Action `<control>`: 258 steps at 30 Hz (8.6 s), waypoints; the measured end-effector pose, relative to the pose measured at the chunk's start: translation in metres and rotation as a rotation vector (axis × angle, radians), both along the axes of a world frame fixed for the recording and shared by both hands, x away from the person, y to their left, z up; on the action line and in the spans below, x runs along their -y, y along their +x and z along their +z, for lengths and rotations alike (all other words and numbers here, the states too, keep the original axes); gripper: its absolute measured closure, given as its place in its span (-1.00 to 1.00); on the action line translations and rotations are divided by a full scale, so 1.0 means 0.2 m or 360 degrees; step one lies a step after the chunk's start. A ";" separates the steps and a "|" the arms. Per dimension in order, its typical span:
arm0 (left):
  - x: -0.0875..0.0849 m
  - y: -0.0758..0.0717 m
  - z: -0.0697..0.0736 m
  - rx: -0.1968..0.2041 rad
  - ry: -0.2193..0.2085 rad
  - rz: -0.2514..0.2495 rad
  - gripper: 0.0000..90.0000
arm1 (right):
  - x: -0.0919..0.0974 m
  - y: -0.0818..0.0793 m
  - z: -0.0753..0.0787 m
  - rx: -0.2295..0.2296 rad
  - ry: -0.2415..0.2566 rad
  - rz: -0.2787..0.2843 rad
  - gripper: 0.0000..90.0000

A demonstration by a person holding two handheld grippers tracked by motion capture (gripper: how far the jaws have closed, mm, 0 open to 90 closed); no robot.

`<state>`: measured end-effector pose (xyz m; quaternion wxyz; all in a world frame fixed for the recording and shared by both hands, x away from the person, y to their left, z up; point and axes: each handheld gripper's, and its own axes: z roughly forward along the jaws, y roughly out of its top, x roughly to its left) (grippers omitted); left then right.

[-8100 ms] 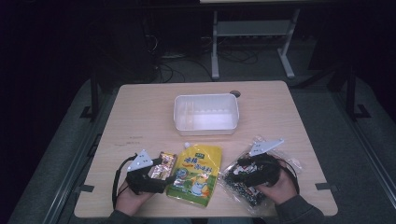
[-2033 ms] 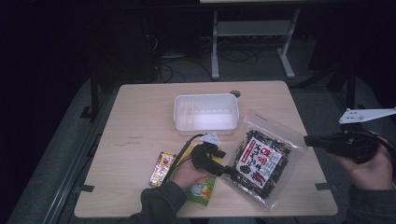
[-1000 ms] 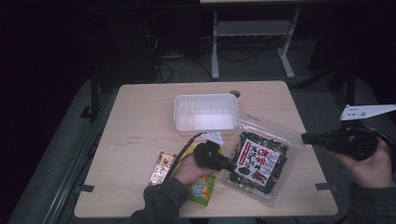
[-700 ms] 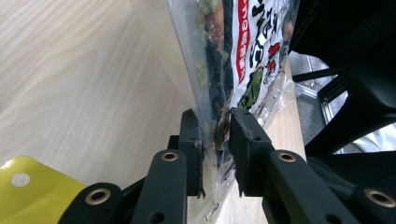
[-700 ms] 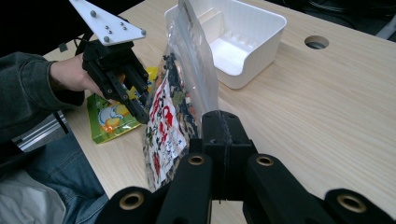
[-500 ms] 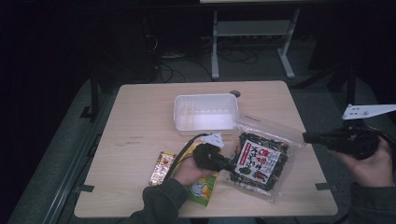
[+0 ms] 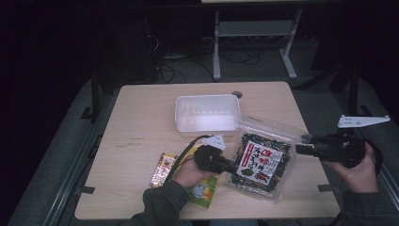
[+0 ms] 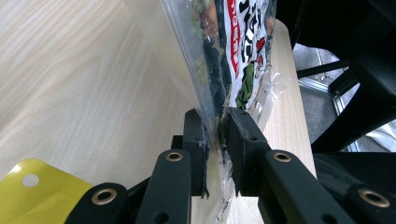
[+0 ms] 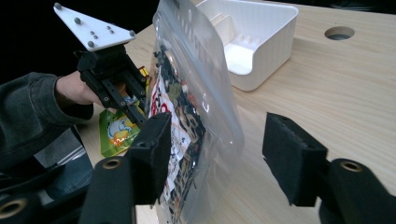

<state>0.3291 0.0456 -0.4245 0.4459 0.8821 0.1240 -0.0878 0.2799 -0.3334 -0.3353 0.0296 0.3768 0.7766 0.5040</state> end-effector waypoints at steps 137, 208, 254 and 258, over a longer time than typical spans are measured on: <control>-0.78 -0.29 0.01 0.0136 0.0034 0.0567 -0.59 | -0.90 0.82 0.25 0.0402 -0.0142 -0.0082 0.67; -0.80 -0.27 -0.02 0.0142 0.0066 0.0597 -0.59 | -0.70 0.85 -0.04 0.0130 -0.0008 -0.0130 0.22; -0.81 -0.27 -0.01 0.0173 0.0093 0.0591 -0.59 | -0.70 0.38 -0.13 -0.0078 -0.0100 0.0137 -0.12; -0.80 -0.27 -0.02 0.0167 0.0105 0.0583 -0.59 | -0.70 0.36 -0.16 -0.0092 -0.0113 0.0139 -0.12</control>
